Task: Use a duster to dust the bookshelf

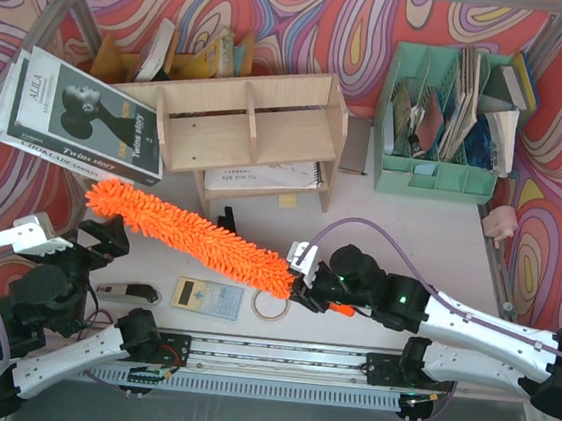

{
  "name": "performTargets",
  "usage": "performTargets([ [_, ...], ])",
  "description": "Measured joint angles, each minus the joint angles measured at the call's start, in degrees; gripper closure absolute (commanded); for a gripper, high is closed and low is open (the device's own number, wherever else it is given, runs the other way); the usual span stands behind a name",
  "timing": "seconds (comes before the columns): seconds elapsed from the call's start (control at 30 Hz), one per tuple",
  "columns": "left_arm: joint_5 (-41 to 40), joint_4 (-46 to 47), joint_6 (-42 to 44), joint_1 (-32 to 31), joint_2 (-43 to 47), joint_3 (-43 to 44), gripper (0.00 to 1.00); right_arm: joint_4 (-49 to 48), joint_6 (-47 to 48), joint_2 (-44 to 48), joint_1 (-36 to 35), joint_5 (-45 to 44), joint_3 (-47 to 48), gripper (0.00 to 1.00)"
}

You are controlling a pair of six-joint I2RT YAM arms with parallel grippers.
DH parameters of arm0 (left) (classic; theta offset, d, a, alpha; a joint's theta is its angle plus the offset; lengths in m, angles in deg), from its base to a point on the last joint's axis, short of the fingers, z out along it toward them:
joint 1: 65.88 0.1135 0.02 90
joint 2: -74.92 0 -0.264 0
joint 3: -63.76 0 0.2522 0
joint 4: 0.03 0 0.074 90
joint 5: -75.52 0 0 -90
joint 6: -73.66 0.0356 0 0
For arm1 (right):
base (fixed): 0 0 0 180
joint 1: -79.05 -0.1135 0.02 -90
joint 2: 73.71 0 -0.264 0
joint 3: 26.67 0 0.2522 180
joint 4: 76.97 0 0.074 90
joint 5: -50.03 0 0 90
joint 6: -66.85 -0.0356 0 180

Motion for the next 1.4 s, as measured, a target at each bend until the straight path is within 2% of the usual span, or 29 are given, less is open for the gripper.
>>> performTargets([
  [0.23,0.0,0.0,-0.2,0.0,0.6,0.0,0.01,3.4,-2.4,-4.2,-0.3,-3.4,0.6,1.0],
  [1.1,-0.3,-0.2,-0.4,0.0,0.8,0.0,0.01,12.3,-13.4,-4.8,-0.3,-9.4,3.4,1.0],
  [1.4,-0.4,-0.2,-0.4,0.0,1.0,0.0,0.02,6.5,-22.0,-17.5,-1.1,-6.2,10.6,1.0],
])
